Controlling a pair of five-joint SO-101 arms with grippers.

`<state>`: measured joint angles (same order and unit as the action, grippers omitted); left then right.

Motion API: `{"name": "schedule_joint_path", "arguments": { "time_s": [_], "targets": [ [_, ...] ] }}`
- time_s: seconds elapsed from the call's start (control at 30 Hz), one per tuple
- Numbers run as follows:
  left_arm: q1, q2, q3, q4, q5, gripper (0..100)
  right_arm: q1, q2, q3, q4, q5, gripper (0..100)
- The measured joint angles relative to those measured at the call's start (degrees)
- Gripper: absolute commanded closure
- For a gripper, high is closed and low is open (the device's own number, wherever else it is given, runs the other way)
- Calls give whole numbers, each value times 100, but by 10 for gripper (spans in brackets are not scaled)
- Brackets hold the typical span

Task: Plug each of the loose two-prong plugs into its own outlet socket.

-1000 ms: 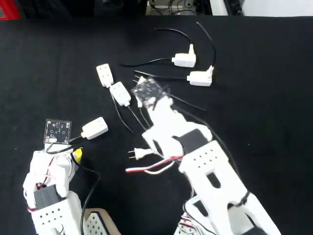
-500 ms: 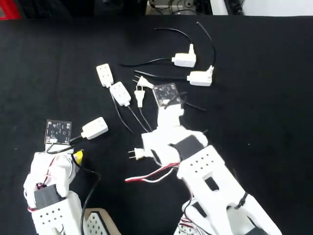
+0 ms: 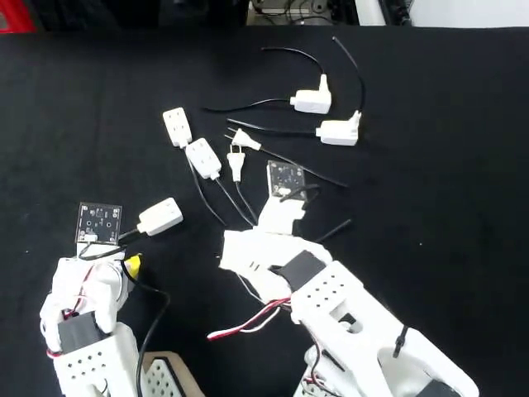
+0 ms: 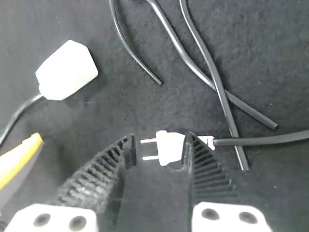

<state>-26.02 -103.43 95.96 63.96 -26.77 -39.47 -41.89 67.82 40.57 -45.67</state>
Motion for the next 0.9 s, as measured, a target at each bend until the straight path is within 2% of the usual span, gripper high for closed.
{"name": "schedule_joint_path", "arguments": {
  "time_s": [0.13,0.27,0.4,0.57,0.7,0.8,0.9],
  "targets": [
    [0,0,0,0,0,704,53,79,0,-18,-44,842],
    [0,0,0,0,0,704,387,941,-114,-44,-158,842],
    [0,0,0,0,0,704,431,1987,-1029,651,-378,842],
    [0,0,0,97,0,704,422,2620,-1723,1389,-413,842],
    [0,0,0,105,0,704,97,2963,-1811,1389,-545,842],
    [0,0,0,105,0,704,-176,3174,-1829,1178,-941,838],
    [0,0,0,105,0,704,-255,3332,-1864,967,-1152,768]
  ]
}}
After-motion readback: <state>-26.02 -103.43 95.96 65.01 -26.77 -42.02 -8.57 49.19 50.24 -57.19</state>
